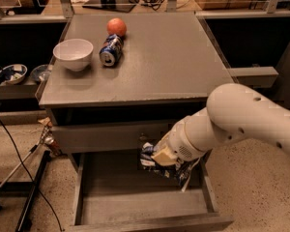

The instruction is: Place blue chip bag into middle drawer

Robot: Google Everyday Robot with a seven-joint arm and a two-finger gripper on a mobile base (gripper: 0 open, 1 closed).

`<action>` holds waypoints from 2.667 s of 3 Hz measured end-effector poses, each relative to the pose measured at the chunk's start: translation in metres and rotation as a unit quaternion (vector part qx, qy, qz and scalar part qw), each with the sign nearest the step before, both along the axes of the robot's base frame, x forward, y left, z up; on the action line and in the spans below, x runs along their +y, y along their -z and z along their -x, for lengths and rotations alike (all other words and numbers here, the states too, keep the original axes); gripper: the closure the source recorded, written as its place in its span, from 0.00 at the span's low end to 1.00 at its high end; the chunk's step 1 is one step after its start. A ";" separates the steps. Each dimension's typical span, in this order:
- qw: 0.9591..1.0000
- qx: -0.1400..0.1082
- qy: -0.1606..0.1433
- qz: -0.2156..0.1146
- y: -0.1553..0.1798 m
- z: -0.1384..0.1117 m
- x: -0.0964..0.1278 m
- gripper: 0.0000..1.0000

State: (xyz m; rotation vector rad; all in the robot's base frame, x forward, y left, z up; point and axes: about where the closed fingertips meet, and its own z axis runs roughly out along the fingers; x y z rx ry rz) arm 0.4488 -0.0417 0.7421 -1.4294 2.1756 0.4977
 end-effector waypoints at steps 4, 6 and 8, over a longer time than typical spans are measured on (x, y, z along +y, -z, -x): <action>0.998 0.060 0.000 -0.029 0.104 0.009 0.044 1.00; 0.996 0.078 0.003 -0.033 0.131 0.004 0.058 1.00; 0.995 0.086 0.026 -0.041 0.167 0.001 0.054 1.00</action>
Offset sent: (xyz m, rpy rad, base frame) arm -0.0086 0.0108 -0.0296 0.0082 0.0302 -0.0015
